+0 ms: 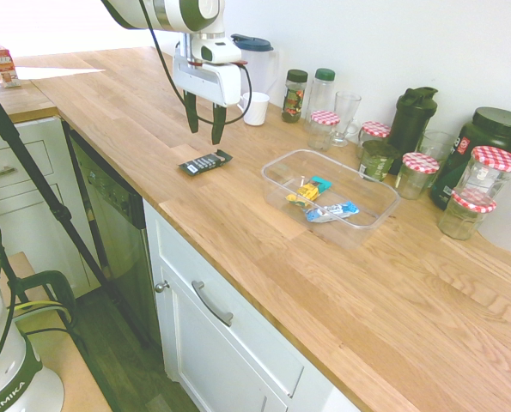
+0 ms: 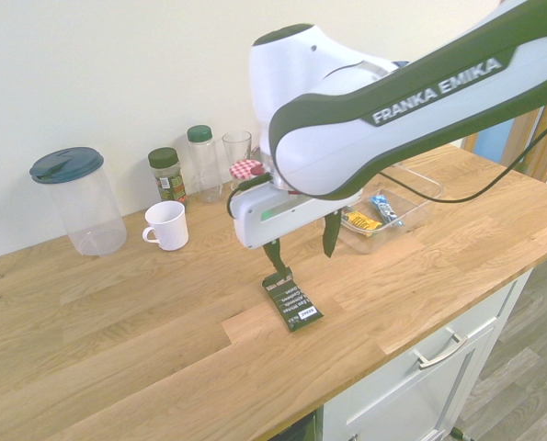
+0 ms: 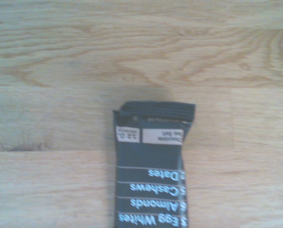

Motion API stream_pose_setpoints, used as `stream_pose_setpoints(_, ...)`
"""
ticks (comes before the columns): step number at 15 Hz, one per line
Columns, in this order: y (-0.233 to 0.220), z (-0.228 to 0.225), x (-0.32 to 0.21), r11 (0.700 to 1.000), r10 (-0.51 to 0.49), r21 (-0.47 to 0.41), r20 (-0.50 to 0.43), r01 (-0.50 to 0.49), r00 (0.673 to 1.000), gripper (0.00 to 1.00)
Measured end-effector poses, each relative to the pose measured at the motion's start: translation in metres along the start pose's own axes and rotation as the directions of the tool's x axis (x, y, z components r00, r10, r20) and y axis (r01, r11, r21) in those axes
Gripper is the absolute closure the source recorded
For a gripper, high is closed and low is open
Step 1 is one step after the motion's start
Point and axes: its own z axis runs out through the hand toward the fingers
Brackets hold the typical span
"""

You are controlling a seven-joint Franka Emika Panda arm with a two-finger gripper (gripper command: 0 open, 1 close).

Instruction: Put the protein bar into the container

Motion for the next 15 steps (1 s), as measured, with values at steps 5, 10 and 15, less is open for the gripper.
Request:
stream_pose_setpoints(5,-0.031,0.035,0.009,1.000,0.015,-0.023,0.035,-0.014,0.999,0.00)
stream_pose_setpoints(10,-0.041,0.058,0.011,0.999,0.017,-0.037,0.052,-0.016,0.998,0.00)
stream_pose_setpoints(15,-0.039,0.062,0.018,0.999,0.010,-0.042,0.058,-0.007,0.998,1.00)
